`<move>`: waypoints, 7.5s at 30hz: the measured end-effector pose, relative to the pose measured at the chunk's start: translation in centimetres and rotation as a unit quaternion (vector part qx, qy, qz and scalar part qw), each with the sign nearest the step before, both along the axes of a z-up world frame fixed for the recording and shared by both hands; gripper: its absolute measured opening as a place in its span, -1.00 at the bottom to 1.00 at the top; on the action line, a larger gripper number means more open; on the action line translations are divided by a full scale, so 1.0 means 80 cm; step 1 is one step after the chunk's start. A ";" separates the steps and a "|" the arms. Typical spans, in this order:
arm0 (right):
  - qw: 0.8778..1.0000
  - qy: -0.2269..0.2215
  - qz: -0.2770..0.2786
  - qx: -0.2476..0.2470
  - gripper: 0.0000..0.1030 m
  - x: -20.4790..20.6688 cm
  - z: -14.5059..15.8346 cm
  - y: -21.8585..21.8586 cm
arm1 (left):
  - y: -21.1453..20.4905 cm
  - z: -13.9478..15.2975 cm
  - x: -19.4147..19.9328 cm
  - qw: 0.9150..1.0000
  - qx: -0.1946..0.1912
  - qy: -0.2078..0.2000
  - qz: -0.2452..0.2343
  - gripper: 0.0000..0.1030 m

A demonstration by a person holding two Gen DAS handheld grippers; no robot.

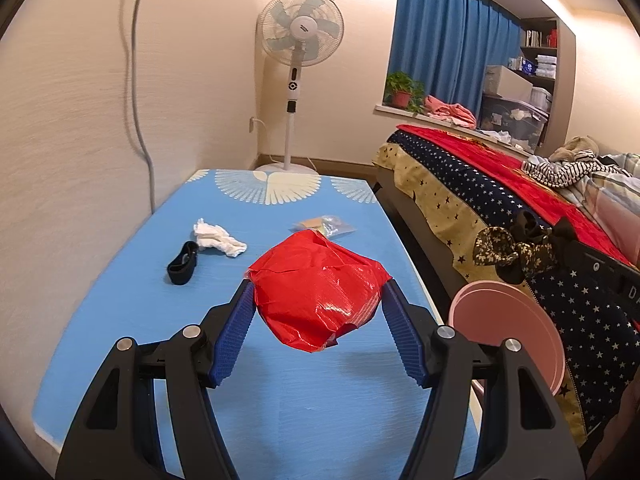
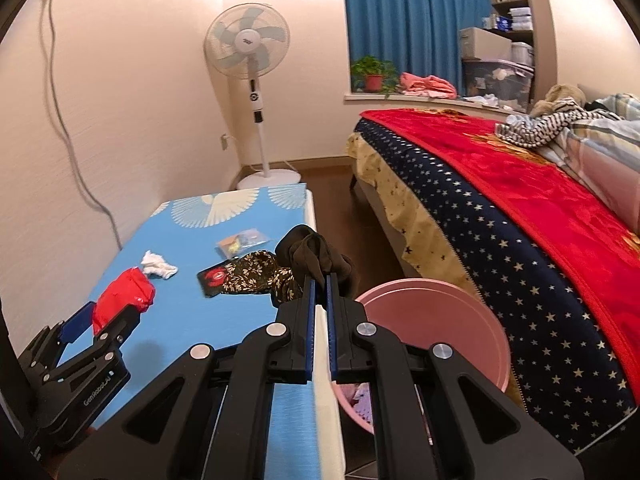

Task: Collect trash
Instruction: 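Carry the red bag and black cloth over the pink bin, then open both tools to drop the red bag and black cloth into the bin, then move both open tools back over the bed toward the black strap, then grasp the black strap with the left tool while the right tool grasps the black crab-print packet, then carry the black strap and crab-print packet over the pink bin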

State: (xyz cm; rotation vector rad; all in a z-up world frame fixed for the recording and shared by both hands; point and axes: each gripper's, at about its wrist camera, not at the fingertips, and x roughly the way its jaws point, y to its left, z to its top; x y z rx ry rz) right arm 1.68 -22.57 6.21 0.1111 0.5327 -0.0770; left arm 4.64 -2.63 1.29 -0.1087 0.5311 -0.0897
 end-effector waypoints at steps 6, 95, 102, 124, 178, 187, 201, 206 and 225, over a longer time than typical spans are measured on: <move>1.000 -0.001 -0.029 -0.008 -0.89 0.004 -0.002 -0.014 | -0.022 -0.003 0.010 1.000 0.000 0.001 -0.014 0.23; 0.975 0.098 0.070 0.184 -0.46 0.273 -0.165 0.072 | 0.147 -0.102 0.157 0.978 -0.012 0.091 0.186 0.09; 0.972 0.148 0.082 0.165 -0.44 0.309 -0.192 0.090 | 0.166 -0.117 0.182 0.972 -0.015 0.128 0.197 0.24; 0.975 0.112 0.141 0.128 -1.00 0.279 -0.150 0.111 | 0.140 -0.113 0.185 0.980 -0.031 0.142 0.138 -0.69; 0.999 -0.030 0.029 0.004 -1.00 -0.003 0.029 -0.005 | -0.024 0.000 -0.002 0.999 0.018 0.017 -0.032 -0.72; 1.000 -0.027 0.008 0.002 -1.00 0.000 0.025 -0.020 | -0.041 0.001 0.002 0.999 0.015 0.012 -0.049 -0.72; 0.999 -0.020 -0.027 0.001 -1.00 0.007 0.019 -0.047 | -0.081 -0.007 0.009 0.996 0.014 0.014 -0.083 -0.72; 0.999 -0.018 -0.044 0.002 -1.00 0.008 0.017 -0.061 | -0.095 -0.010 0.013 0.995 0.013 0.017 -0.093 -0.72; 0.994 0.004 -0.113 -0.003 -1.00 0.018 0.005 -0.109 | -0.159 -0.024 0.031 0.989 0.007 0.022 -0.144 -0.73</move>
